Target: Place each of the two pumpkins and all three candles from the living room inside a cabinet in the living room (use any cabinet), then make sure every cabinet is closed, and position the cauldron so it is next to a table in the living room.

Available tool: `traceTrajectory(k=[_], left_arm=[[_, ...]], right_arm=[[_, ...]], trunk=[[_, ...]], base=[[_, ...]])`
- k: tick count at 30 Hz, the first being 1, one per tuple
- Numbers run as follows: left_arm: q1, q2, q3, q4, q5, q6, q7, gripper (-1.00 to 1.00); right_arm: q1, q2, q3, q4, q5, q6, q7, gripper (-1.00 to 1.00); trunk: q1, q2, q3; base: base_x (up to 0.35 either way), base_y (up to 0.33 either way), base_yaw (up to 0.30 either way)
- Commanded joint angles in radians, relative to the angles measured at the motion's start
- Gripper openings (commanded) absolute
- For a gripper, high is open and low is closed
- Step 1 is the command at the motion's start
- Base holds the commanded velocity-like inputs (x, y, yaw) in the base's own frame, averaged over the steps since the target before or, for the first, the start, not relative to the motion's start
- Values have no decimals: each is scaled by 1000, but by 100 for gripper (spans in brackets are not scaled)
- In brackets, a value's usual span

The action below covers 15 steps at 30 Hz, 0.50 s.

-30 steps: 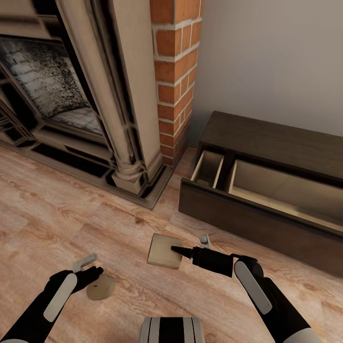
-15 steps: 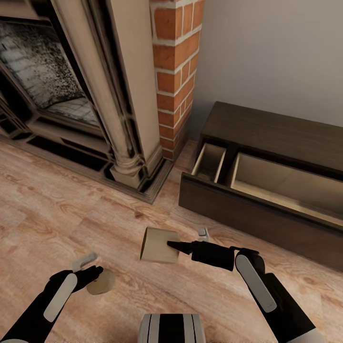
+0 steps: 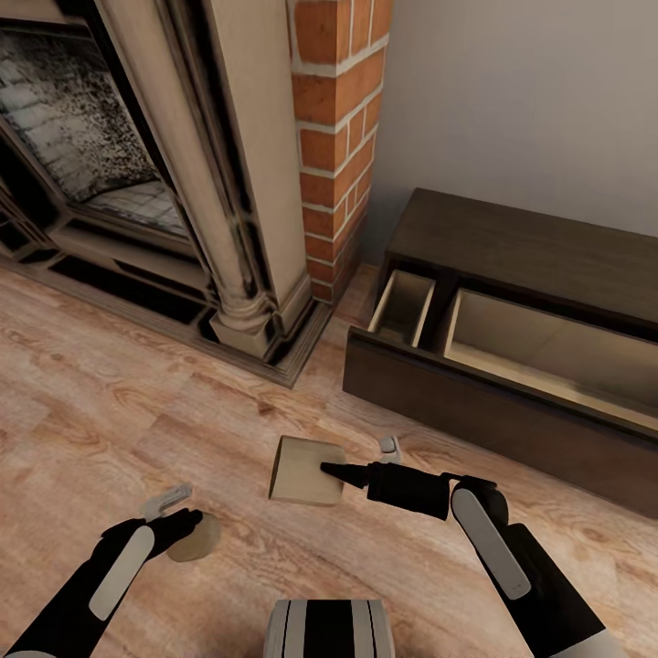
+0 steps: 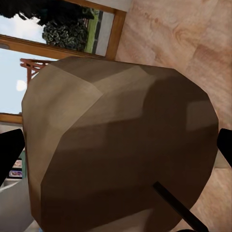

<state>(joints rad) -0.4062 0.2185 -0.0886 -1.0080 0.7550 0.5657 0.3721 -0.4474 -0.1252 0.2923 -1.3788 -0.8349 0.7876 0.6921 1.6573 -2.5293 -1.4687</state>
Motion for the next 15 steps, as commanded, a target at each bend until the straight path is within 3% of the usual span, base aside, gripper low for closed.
traceTrajectory(k=[1, 4, 10, 15], left_arm=[[0, 1, -5, -2, 10, 0, 10, 100], [0, 1, -7, -1, 10, -1, 10, 100], [0, -1, -11, -1, 12, -5, 8, 100], [0, -9, -67, -1, 12, -77, 8, 100]], right_arm=[[-1, -1, 1, 0, -5, 5, -2, -100], [-1, -1, 1, 1, -4, 5, -3, -100], [-1, -1, 1, 1, -4, 5, -3, -100], [-1, -1, 1, 1, -4, 5, -3, -100]], trunk=[[0, 0, -1], [0, 0, -1], [3, -2, -24], [4, -2, -35]], base=[[0, 0, 0], [0, 0, 0], [0, 0, 0], [0, 0, 0]])
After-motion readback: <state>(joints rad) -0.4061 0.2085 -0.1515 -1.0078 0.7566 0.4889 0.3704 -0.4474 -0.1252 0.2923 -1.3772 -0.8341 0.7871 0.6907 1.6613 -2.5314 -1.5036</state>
